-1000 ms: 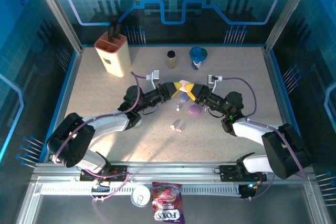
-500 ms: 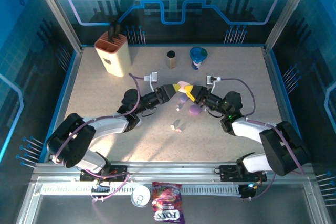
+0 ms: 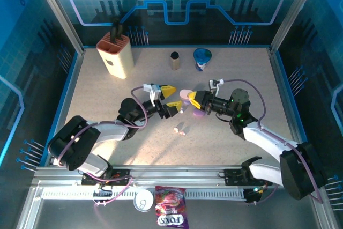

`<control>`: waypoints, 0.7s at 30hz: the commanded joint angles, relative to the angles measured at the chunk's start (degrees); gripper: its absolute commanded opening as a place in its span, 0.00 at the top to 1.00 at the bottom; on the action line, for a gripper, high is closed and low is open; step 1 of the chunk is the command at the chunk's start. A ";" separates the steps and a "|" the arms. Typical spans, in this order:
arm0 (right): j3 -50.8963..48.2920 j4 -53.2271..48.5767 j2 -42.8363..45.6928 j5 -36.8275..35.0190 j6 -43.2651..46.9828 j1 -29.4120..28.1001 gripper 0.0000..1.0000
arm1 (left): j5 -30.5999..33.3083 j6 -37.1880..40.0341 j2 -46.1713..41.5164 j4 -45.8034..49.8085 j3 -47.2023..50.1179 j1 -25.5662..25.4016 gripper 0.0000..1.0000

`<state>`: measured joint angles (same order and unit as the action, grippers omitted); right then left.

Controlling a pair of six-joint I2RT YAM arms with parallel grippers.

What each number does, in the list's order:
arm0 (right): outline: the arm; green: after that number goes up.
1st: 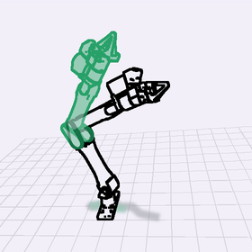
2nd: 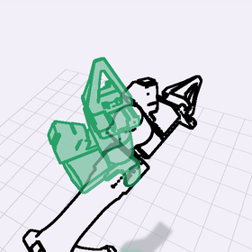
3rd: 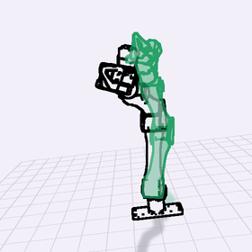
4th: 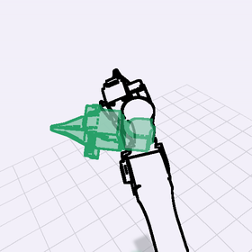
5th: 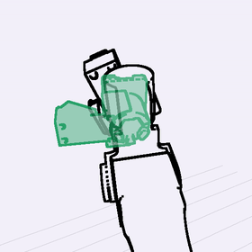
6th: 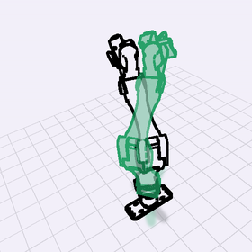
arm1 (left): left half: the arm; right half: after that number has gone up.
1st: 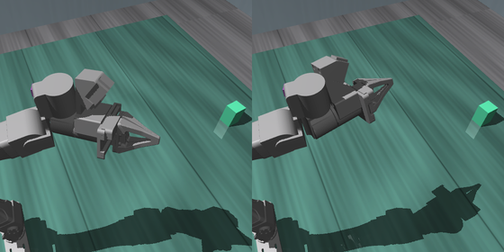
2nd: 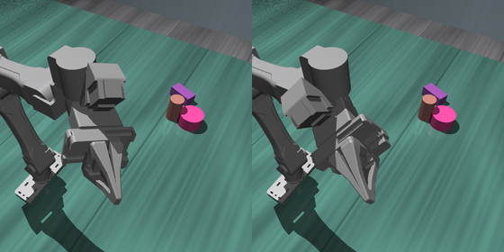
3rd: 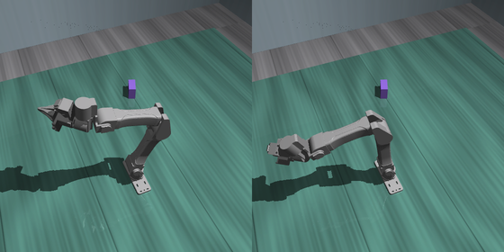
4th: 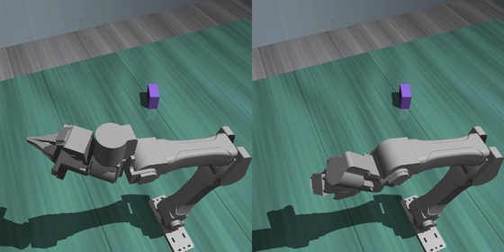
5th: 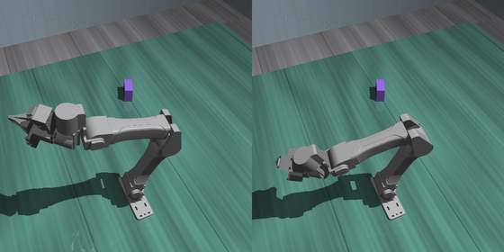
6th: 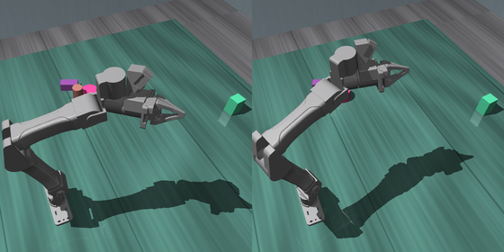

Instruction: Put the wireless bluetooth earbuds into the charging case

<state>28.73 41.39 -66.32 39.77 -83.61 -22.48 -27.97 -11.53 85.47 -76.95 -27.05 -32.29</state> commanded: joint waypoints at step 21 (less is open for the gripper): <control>7.32 -10.80 1.73 6.84 2.12 -4.71 0.92 | -8.04 5.86 0.25 -3.38 -1.43 -1.85 0.48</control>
<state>34.61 31.97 -65.21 45.52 -83.02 -26.55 -33.21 -6.04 87.15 -78.39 -27.53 -33.71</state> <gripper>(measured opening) 0.239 0.520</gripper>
